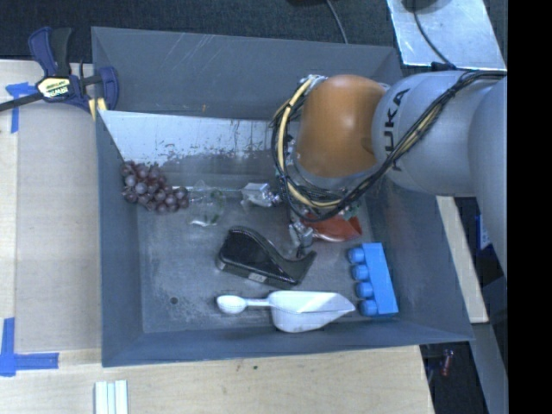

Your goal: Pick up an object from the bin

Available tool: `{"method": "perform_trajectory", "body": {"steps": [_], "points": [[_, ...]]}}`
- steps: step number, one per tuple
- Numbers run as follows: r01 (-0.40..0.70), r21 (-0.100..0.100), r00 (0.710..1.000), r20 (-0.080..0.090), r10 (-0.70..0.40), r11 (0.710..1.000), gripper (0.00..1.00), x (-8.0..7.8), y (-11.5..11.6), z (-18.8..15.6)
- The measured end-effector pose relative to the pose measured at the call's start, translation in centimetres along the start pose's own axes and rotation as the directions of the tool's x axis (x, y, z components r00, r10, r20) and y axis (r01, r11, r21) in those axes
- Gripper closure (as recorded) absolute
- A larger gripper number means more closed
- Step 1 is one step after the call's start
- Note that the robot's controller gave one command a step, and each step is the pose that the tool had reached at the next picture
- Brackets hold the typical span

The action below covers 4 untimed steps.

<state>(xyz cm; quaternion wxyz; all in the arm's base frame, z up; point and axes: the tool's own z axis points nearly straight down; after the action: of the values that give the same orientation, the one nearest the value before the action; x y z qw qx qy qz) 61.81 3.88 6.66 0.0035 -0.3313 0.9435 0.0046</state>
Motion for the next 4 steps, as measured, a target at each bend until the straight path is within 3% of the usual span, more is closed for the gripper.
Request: {"method": "perform_trajectory", "body": {"steps": [1,2,3,4], "points": [[-0.217,0.027,0.975,0.046,0.215,0.976,1.0,0.5,-2.1,-6.3],[-0.217,0.027,0.975,0.046,0.216,0.976,1.0,0.5,-2.1,-6.3],[-0.228,0.025,0.973,0.046,0.227,0.973,1.0,3.4,-1.5,-17.7],[-0.445,0.015,0.895,0.053,0.444,0.895,1.0,1.5,-1.4,-9.8]]}}
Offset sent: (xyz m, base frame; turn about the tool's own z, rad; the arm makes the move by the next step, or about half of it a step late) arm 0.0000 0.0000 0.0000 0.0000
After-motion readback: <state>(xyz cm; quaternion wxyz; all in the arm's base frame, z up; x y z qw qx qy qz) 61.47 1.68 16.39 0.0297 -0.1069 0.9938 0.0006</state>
